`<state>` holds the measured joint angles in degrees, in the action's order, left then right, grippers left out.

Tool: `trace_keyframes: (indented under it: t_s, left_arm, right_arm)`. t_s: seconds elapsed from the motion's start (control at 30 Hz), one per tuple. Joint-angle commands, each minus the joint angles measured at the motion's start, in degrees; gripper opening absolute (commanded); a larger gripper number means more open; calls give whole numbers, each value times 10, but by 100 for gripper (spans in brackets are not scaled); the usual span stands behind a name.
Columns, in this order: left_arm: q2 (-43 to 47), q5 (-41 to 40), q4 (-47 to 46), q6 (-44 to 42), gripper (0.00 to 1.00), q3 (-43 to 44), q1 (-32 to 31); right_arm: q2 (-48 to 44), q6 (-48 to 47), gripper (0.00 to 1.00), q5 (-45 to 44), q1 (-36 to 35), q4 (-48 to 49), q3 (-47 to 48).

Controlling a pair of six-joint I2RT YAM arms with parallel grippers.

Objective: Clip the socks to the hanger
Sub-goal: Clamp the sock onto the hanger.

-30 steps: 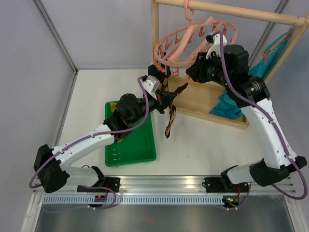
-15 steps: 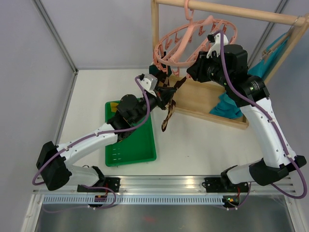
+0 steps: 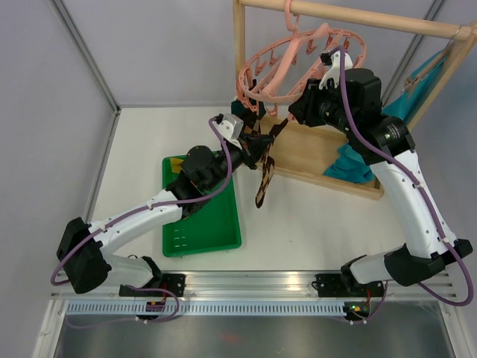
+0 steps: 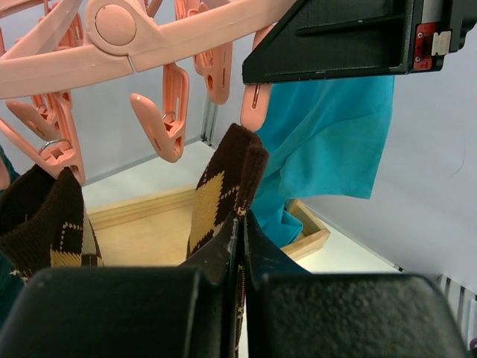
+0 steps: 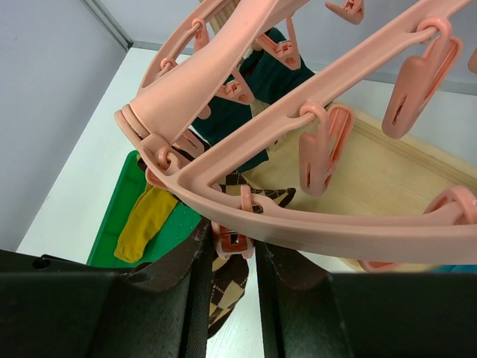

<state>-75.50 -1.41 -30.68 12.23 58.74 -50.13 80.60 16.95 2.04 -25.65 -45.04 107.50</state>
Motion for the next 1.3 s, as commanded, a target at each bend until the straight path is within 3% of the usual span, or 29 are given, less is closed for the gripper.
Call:
trace_keyframes:
  t_s: [0.0, 1.27]
  left_arm:
    - [-8, 6, -43, 21, 2, 15, -1]
    - [-30, 2, -27, 15, 2, 44, -1]
  right_arm:
    - [7, 15, 0, -9, 2, 39, 17]
    - [5, 12, 0, -17, 2, 31, 27]
